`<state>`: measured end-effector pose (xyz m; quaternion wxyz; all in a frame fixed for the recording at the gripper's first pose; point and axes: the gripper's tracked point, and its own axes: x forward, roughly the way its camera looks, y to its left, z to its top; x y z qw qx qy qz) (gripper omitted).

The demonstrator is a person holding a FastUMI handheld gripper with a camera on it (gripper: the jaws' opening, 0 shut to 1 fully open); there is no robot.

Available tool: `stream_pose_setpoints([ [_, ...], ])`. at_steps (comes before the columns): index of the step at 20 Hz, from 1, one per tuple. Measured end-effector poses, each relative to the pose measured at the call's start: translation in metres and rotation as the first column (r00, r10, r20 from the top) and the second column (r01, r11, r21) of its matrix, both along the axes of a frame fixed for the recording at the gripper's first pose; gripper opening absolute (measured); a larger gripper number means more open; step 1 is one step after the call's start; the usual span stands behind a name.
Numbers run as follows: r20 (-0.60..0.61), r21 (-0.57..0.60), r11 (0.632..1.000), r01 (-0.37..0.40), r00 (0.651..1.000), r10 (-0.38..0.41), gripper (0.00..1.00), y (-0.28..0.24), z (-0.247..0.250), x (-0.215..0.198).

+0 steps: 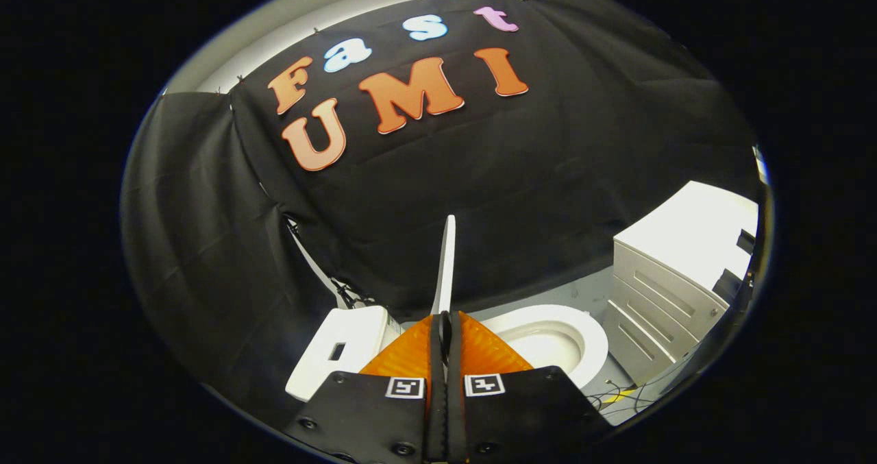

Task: Open the toilet lid.

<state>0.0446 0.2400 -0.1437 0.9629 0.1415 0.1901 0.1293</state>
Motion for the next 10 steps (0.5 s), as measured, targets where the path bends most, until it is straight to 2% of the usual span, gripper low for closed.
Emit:
stream_pose_setpoints([
  [5,0.025,-0.022,0.998,-0.053,0.998,0.053,0.08,0.049,0.017,-0.012],
  [10,0.054,-0.103,0.989,-0.103,0.993,0.109,0.08,0.096,0.028,-0.024],
])
